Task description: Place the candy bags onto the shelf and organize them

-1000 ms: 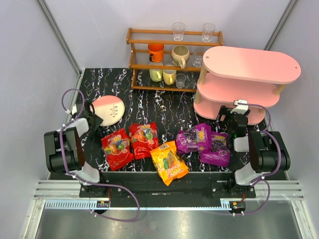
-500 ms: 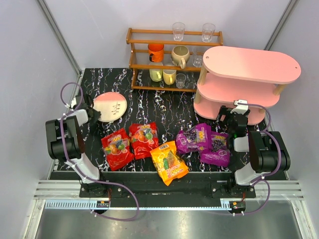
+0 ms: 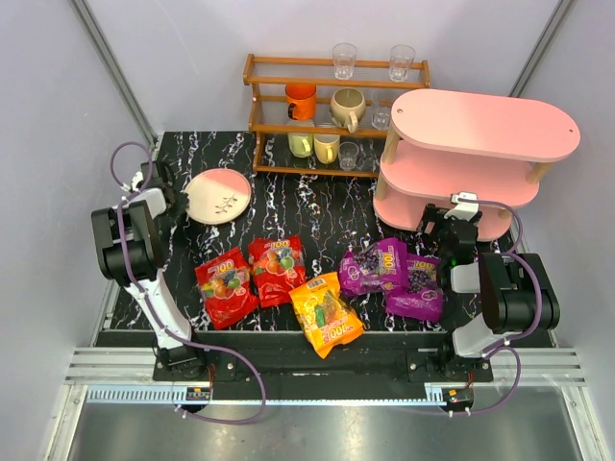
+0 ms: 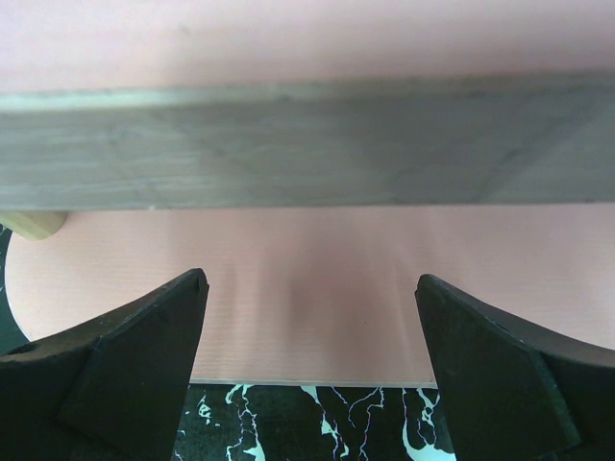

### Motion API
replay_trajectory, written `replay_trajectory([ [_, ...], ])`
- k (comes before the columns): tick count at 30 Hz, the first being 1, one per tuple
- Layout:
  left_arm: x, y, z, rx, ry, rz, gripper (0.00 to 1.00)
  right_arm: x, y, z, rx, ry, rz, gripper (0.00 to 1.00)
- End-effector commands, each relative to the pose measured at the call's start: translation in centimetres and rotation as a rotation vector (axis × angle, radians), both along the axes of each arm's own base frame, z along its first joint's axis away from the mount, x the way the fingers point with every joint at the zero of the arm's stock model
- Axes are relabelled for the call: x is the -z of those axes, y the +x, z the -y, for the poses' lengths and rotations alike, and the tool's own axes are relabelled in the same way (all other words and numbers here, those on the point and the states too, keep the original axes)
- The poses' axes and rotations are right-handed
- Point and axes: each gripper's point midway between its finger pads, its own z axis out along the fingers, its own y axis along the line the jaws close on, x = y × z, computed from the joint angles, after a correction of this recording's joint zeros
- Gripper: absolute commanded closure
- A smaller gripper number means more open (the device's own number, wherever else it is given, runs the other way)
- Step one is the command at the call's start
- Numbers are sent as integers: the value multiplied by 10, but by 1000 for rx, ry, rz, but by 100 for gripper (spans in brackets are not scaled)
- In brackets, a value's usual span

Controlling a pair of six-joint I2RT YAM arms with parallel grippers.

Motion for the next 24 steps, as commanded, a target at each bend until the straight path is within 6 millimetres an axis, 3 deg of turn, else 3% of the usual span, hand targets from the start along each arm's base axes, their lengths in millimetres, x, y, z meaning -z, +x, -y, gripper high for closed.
replay_trajectory([
  [1, -17, 29, -9, -26, -35, 64, 88, -17, 7, 3, 7, -11, 62, 0],
  [3, -20, 39, -13, -28, -36, 74, 100, -17, 7, 3, 7, -11, 62, 0],
  [18, -26, 86, -29, 5, -30, 76, 100, -17, 7, 3, 7, -11, 62, 0],
  [24, -27, 89, -32, 24, -7, 95, 96, -17, 7, 3, 5, -11, 61, 0],
])
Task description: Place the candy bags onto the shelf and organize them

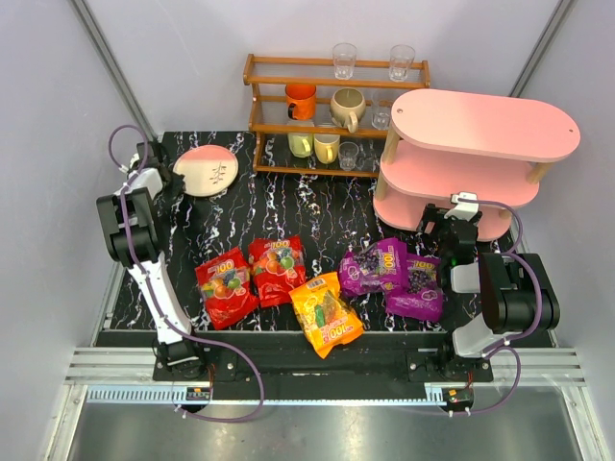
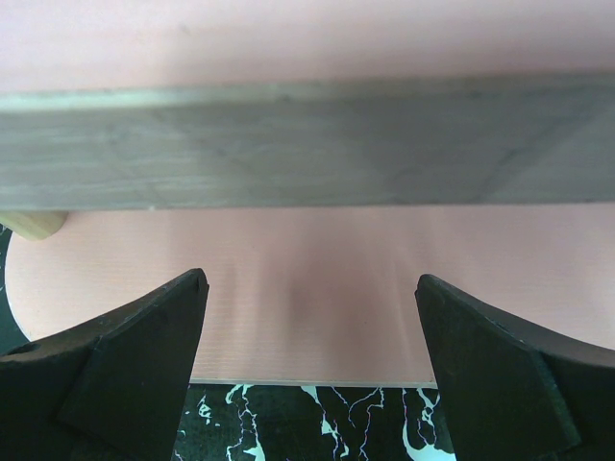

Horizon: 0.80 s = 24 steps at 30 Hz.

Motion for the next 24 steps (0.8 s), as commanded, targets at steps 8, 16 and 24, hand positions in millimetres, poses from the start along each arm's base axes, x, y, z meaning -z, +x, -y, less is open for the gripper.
replay_trajectory([
  [8, -22, 40, -5, 50, 7, 113, 98, -17, 7, 3, 6, -11, 62, 0],
  [16, -35, 34, -6, 90, 61, 127, 78, -17, 7, 3, 6, -11, 61, 0],
  [24, -54, 11, 2, 115, 74, 162, 44, -18, 7, 3, 6, -12, 64, 0],
])
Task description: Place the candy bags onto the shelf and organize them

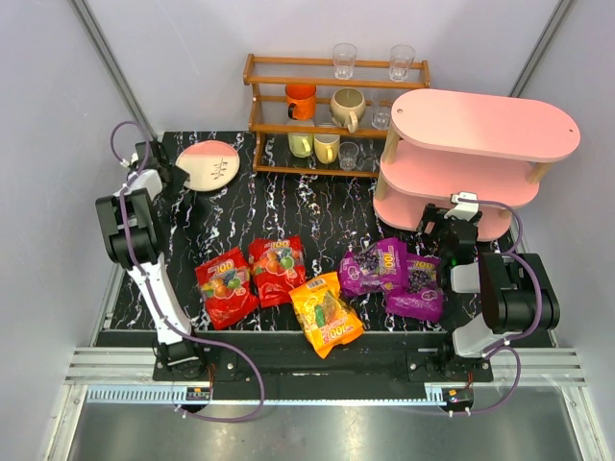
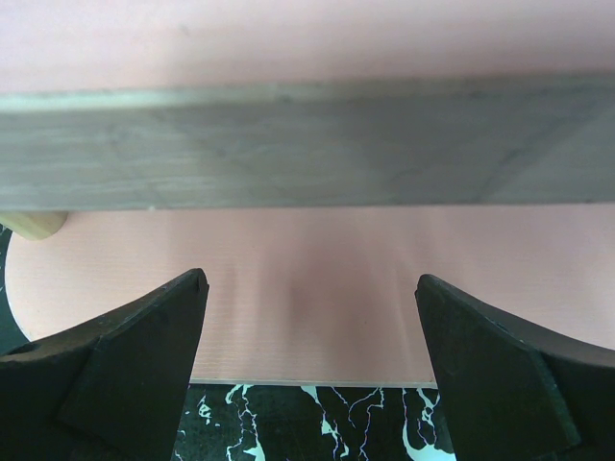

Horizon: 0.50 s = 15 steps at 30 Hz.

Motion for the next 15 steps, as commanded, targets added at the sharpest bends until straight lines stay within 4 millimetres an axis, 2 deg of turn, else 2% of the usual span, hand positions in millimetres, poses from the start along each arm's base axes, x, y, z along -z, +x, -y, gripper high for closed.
replay_trajectory([
  [1, -53, 0, 0, 19, 31, 119, 44, -17, 7, 3, 7, -11, 62, 0],
  [3, -62, -9, 4, 19, 26, 138, 44, -17, 7, 3, 7, -11, 62, 0],
  [4, -58, -17, 6, 19, 20, 125, 44, -18, 7, 3, 7, -11, 65, 0],
  [5, -71, -20, 7, 17, 28, 151, 44, -17, 6, 3, 7, -11, 62, 0],
  [7, -71, -32, 9, 13, 32, 146, 42, -17, 6, 3, 7, -11, 62, 0],
  [8, -81, -36, 9, 12, 40, 164, 42, -17, 7, 3, 8, -11, 64, 0],
  [12, -82, -52, 18, 34, 31, 153, 39, -18, 7, 3, 8, -11, 67, 0],
  [13, -70, -62, 21, 40, 21, 126, 38, -18, 7, 3, 8, -11, 65, 0],
  [15, -74, -71, 28, 56, 13, 145, 38, -18, 7, 3, 8, -11, 67, 0],
])
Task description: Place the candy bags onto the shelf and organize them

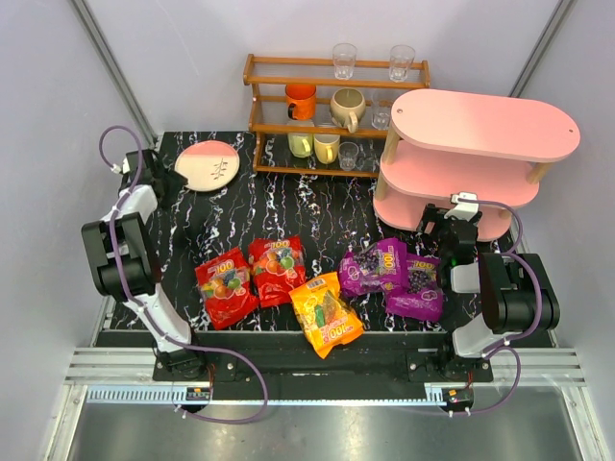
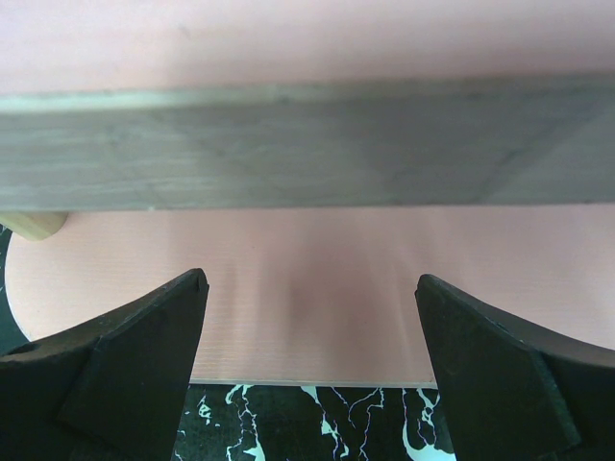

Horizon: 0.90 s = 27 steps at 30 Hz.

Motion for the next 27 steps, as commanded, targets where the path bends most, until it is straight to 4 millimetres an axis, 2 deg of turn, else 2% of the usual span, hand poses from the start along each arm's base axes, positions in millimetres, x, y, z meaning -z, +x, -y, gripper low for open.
replay_trajectory([
  [1, -1, -26, 14, 39, -16, 28, 37, -17, 7, 2, 7, -9, 64, 0],
  [2, -9, -32, 16, 38, -13, 49, 37, -18, 7, 3, 8, -11, 65, 0],
  [7, -4, -75, 44, 91, -7, 61, 36, -18, 6, 3, 8, -10, 69, 0],
  [15, -12, -116, 79, 206, 28, 89, 18, -18, 6, 3, 10, -10, 70, 0],
  [18, -20, -130, 89, 241, 46, 101, 16, -21, 4, 2, 7, -11, 87, 0],
  [19, -30, -133, 93, 255, 56, 129, 15, -21, 2, 4, 17, -11, 89, 0],
  [22, -47, -142, 99, 291, 90, 145, 12, -36, 2, 4, 25, -15, 105, 0],
  [24, -58, -145, 99, 307, 116, 158, 7, -45, -3, 2, 19, -20, 46, 0],
  [25, -63, -148, 99, 307, 123, 162, 1, -62, 2, 6, 46, -18, 59, 0],
  [27, -69, -150, 96, 302, 140, 167, 1, -70, -8, 0, 76, 69, 11, 0],
])
